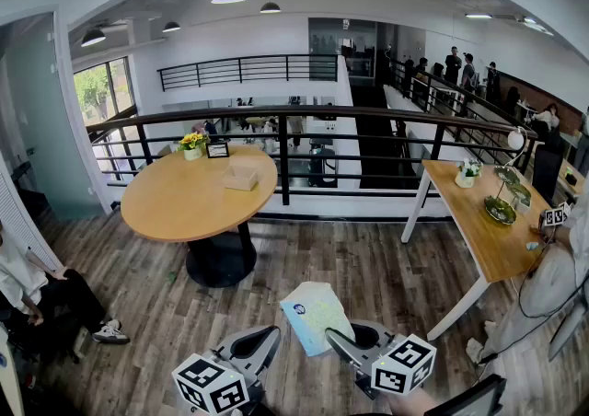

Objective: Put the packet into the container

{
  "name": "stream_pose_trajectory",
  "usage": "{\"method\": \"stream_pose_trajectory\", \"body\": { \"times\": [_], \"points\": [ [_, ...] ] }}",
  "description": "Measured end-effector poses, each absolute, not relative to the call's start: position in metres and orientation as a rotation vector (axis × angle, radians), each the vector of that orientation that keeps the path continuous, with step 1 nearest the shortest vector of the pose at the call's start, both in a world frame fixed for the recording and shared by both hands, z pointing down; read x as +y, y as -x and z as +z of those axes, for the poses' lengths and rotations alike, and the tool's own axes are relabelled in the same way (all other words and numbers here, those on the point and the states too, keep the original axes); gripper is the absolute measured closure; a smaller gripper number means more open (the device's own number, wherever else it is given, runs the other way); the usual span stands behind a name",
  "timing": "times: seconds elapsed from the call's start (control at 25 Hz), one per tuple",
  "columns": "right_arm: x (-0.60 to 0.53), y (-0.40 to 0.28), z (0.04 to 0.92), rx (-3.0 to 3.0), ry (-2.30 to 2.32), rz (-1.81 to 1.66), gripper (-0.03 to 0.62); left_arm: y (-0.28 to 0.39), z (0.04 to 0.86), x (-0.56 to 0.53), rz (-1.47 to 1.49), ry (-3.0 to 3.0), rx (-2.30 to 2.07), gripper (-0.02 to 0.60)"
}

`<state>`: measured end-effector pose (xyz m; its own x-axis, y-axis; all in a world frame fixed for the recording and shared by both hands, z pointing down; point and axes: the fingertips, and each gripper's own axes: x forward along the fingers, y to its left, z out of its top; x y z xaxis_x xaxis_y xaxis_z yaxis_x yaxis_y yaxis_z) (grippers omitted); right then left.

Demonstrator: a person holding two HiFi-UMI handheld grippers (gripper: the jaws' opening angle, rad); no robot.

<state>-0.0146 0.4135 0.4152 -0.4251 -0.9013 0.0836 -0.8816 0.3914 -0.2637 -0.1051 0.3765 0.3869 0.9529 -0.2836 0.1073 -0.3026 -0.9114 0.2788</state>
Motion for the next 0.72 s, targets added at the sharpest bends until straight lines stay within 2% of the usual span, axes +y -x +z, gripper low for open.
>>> {"method": "stream_pose_trajectory", "body": {
  "times": [0.72],
  "points": [
    [0.391, 0.005, 0.427, 2.578, 1.651, -0.425, 0.508, 0.101, 0.394, 0.353, 0.072, -2.804, -0.454, 0.575]
  ]
}}
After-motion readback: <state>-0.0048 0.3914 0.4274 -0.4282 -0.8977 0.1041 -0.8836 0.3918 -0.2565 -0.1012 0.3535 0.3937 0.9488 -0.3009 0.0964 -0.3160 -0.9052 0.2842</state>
